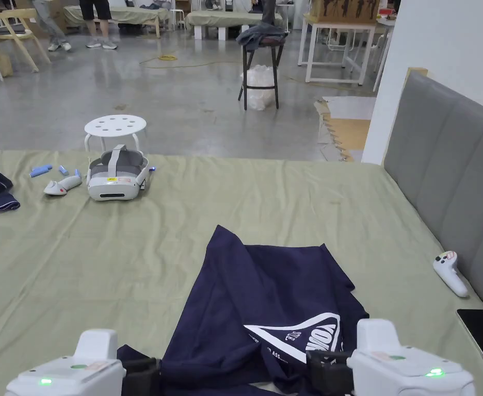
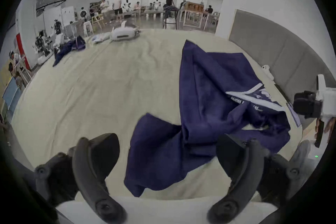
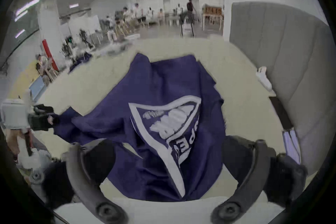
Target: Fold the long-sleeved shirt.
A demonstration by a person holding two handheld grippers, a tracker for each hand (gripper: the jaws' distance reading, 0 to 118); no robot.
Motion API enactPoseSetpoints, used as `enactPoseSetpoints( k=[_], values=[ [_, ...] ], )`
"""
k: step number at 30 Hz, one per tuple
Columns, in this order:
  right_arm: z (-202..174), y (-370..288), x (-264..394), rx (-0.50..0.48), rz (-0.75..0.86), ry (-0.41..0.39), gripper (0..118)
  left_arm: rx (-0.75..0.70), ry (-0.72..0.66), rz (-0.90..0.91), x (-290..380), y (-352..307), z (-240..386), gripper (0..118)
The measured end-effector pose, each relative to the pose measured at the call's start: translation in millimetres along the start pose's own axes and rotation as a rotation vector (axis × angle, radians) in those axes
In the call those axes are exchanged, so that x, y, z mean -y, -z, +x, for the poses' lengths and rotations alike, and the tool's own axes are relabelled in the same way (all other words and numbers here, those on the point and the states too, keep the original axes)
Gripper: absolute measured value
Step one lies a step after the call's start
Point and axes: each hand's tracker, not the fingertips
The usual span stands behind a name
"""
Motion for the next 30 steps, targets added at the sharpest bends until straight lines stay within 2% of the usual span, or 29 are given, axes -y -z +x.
enactPoseSetpoints(
  k=[1, 2, 3, 4, 6, 7, 8, 9, 10, 11, 13, 14, 17, 18, 20, 21, 22, 23, 25, 26, 28, 29, 30],
  values=[
    [4.4, -5.8, -4.0, -0.005, 0.014, 0.014, 82, 0.002, 0.012, 0.036, -1.0, -2.5, 0.1, 58],
    [8.6, -11.4, -8.0, 0.003, 0.041, 0.029, 34, 0.008, 0.030, 0.060, -15.4, -11.5, 8.7, 4],
    [12.1, -11.8, -10.0, 0.031, 0.054, 0.042, 0, 0.012, 0.046, 0.053, -22.6, -10.9, 14.1, 3],
    [12.1, -13.5, -8.4, 0.087, 0.061, 0.071, 0, -0.037, 0.057, 0.057, -25.3, -12.1, 14.4, 3],
    [18.0, -12.1, -7.3, 0.071, 0.041, 0.054, 0, 0.047, 0.050, 0.038, -35.4, -6.0, 21.4, 4],
    [19.9, -11.0, -6.1, 0.069, 0.034, 0.051, 0, 0.062, 0.032, 0.042, -37.8, -1.4, 23.5, 9],
    [18.6, -14.6, -9.6, 0.071, 0.030, 0.052, 0, 0.056, 0.027, 0.043, -39.7, 7.1, 26.3, 28],
    [19.6, -13.5, -7.1, 0.074, 0.028, 0.056, 0, 0.060, 0.024, 0.036, -41.5, 17.0, 29.3, 76],
    [20.4, -12.3, -4.6, 0.076, 0.024, 0.061, 0, 0.039, 0.051, 0.015, -45.3, 27.5, 38.4, 103],
    [20.6, -10.5, -0.9, 0.078, 0.013, 0.064, 0, 0.023, 0.056, -0.041, -46.7, 45.2, 44.9, 111],
    [25.2, -6.3, 5.1, 0.079, -0.003, 0.066, 0, 0.018, 0.014, -0.077, -46.6, 77.4, 50.9, 94],
    [25.3, -5.0, 8.1, 0.081, -0.013, 0.068, 0, 0.031, 0.036, -0.081, -46.6, 66.5, 59.9, 89],
    [27.3, -9.6, 13.4, 0.090, -0.045, 0.083, 0, -0.053, 0.097, -0.246, -26.6, 97.5, 83.1, 88],
    [28.8, -8.4, 16.0, 0.093, -0.051, 0.081, 0, -0.017, 0.090, -0.334, -32.6, 144.6, 65.8, 88],
    [36.8, -4.1, 18.7, 0.102, -0.065, 0.084, 0, -0.041, 0.186, -0.322, -28.3, 166.6, 70.5, 87],
    [40.5, -2.3, 18.2, 0.107, -0.069, 0.087, 0, -0.046, 0.154, -0.249, -33.6, 163.6, 70.1, 88],
    [44.0, -0.1, 16.6, 0.108, -0.072, 0.089, 0, -0.047, 0.150, -0.229, -29.1, 134.0, 80.8, 83],
    [48.6, 4.4, 11.9, 0.112, -0.074, 0.093, 0, -0.014, 0.146, -0.265, -29.3, 116.6, 87.8, 75],
    [60.8, 14.0, -9.2, 0.121, -0.073, 0.096, 0, -0.024, 0.260, -0.252, -34.0, 96.5, 97.9, 14],
    [66.8, 24.1, -20.5, 0.132, -0.076, 0.091, 0, 0.016, 0.290, -0.239, -35.8, 87.8, 100.6, 14],
    [83.6, 50.1, -45.1, 0.163, -0.093, 0.088, 0, 0.027, 0.259, -0.242, -38.3, 71.1, 100.9, 14],
    [92.5, 67.3, -57.8, 0.167, -0.109, 0.073, 3, 0.051, 0.230, -0.222, -40.1, 59.5, 100.2, 14],
    [100.5, 85.0, -68.7, 0.193, -0.120, 0.071, 32, 0.062, 0.192, -0.193, -57.6, 71.5, 86.5, 14]
  ],
)
